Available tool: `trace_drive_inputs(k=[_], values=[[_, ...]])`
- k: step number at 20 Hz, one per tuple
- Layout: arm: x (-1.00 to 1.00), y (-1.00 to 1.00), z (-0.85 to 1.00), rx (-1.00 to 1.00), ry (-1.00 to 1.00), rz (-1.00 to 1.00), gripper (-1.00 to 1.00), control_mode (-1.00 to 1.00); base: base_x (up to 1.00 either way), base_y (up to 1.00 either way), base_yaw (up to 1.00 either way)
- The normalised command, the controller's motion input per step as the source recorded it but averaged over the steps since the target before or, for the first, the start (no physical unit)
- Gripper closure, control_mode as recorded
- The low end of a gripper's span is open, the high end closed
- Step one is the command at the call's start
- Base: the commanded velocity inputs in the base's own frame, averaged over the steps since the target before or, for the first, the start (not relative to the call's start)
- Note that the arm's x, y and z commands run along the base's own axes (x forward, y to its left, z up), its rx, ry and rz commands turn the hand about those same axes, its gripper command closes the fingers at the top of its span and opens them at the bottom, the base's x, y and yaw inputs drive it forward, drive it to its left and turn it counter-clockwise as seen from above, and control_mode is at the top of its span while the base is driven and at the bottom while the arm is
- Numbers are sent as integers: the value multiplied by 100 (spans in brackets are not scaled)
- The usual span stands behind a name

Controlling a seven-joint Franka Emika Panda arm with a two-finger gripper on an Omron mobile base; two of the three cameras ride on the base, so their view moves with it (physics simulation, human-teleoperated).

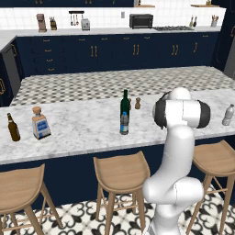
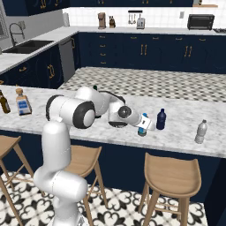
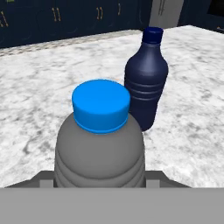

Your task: Move the plastic bottles in the middle to the plastics group, and the glass bottles in the middle to the glass group.

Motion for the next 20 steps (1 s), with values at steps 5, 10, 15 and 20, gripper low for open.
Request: trace_drive_inputs(k=[5, 10, 15, 20], values=[[1, 0, -30, -4, 0, -10, 100, -100, 0, 0, 0], [0, 6, -30, -5, 0, -9, -100, -100, 0, 0, 0], [0, 5, -9, -2, 0, -8, -100, -100, 0, 0, 0], [-5, 2, 13, 0, 0, -6, -100, -100, 0, 0, 0]])
